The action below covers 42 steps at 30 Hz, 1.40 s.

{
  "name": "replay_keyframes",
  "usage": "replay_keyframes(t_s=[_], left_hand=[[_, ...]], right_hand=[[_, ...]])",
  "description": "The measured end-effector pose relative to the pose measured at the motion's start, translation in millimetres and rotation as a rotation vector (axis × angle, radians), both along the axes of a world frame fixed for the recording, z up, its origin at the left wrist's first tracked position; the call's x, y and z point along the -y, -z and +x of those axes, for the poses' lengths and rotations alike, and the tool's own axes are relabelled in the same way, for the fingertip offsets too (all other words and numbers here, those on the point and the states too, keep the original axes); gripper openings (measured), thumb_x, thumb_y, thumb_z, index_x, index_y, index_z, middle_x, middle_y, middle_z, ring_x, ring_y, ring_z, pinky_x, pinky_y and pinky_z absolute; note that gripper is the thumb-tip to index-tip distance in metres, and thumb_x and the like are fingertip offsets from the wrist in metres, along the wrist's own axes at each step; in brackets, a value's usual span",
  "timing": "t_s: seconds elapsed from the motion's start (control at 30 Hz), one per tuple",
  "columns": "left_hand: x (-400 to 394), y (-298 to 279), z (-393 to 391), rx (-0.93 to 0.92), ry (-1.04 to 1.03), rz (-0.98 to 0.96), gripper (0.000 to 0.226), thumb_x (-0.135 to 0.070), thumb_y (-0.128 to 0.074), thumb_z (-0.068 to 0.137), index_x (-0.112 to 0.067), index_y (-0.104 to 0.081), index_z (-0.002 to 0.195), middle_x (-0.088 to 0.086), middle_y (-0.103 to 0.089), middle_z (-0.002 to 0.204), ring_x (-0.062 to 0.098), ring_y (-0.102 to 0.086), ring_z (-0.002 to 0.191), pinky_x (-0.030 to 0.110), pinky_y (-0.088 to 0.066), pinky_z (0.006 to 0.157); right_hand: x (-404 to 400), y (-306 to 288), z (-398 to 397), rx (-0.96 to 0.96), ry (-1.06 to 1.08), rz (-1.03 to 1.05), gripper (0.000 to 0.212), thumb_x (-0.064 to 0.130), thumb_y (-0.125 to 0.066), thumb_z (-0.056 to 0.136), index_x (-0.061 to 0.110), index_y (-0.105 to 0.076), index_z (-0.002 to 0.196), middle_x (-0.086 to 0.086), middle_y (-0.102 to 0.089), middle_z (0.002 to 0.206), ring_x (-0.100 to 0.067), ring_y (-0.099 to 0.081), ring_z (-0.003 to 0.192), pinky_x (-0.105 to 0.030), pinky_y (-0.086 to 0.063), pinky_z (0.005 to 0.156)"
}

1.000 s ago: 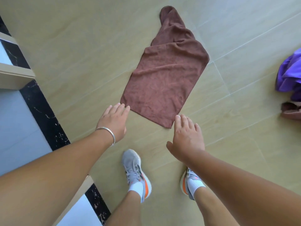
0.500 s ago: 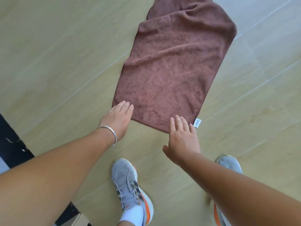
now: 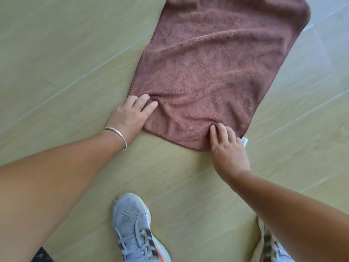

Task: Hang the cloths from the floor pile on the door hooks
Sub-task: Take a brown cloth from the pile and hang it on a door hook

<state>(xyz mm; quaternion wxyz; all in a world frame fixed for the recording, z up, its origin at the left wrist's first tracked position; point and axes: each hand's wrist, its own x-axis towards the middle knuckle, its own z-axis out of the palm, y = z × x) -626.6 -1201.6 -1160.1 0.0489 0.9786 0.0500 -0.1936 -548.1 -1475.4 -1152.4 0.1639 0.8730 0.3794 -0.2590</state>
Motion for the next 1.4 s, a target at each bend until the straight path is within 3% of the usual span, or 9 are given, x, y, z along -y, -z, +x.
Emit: replay_keyframes(t_s=[0.17,0.27,0.37,0.57,0.8,1.07,1.4], left_hand=[[11,-30,1,-0.18,-0.045,0.043,0.046,-0.003,-0.039,0.085,-0.017,-0.05,0.128,0.004,-0.047,0.132,0.03,-0.05,0.105,0.04,-0.043,0.077],[24,-61,-12,-0.37,-0.065,0.097,0.035,-0.006,-0.037,0.088,-0.019,-0.055,0.116,0.001,-0.053,0.118,0.025,-0.052,0.106,0.034,-0.041,0.076],[41,-102,-26,-0.489,-0.08,0.125,0.033,-0.006,-0.038,0.09,-0.018,-0.058,0.114,0.002,-0.056,0.117,0.025,-0.054,0.108,0.033,-0.041,0.077],[44,-200,-29,-0.696,-0.117,0.108,0.038,-0.001,-0.041,0.085,-0.02,-0.062,0.11,0.004,-0.066,0.113,0.028,-0.064,0.103,0.032,-0.048,0.077],[-22,-318,30,-0.577,-0.229,0.15,0.034,-0.004,-0.044,0.083,-0.022,-0.062,0.106,0.001,-0.067,0.103,0.026,-0.066,0.096,0.03,-0.043,0.068],[-148,-477,119,-0.36,-0.355,0.259,0.019,-0.007,-0.046,0.082,-0.025,-0.051,0.078,0.001,-0.067,0.093,0.025,-0.066,0.088,0.027,-0.04,0.063],[-234,-648,147,-0.027,-0.479,0.296,0.027,-0.007,-0.043,0.08,-0.023,-0.063,0.088,0.0,-0.066,0.086,0.026,-0.064,0.081,0.028,-0.046,0.064]], right_hand=[[3,-25,17,-0.089,0.029,-0.012,0.037,0.009,-0.047,0.085,0.018,-0.043,0.121,-0.002,-0.048,0.121,-0.025,-0.05,0.105,-0.034,-0.045,0.071],[12,-58,18,-0.131,0.091,-0.099,0.031,0.008,-0.047,0.085,0.02,-0.042,0.114,0.0,-0.055,0.112,-0.023,-0.054,0.105,-0.031,-0.038,0.067],[21,-100,20,-0.162,0.096,-0.17,0.024,0.007,-0.046,0.085,0.021,-0.048,0.105,0.002,-0.062,0.105,-0.021,-0.058,0.102,-0.029,-0.034,0.064],[20,-204,49,-0.158,0.035,-0.184,0.03,0.008,-0.04,0.087,0.024,-0.064,0.094,0.003,-0.068,0.099,-0.021,-0.063,0.095,-0.028,-0.033,0.067],[-52,-323,132,-0.023,-0.055,-0.036,0.031,0.011,-0.041,0.087,0.027,-0.063,0.101,0.004,-0.066,0.102,-0.019,-0.059,0.099,-0.03,-0.034,0.074],[-189,-475,232,0.218,-0.086,0.117,0.027,0.014,-0.042,0.089,0.027,-0.061,0.104,0.006,-0.064,0.106,-0.018,-0.055,0.106,-0.029,-0.035,0.082],[-281,-631,282,0.356,-0.144,0.413,0.028,0.011,-0.042,0.086,0.023,-0.062,0.1,0.003,-0.064,0.104,-0.021,-0.056,0.106,-0.032,-0.039,0.087]])
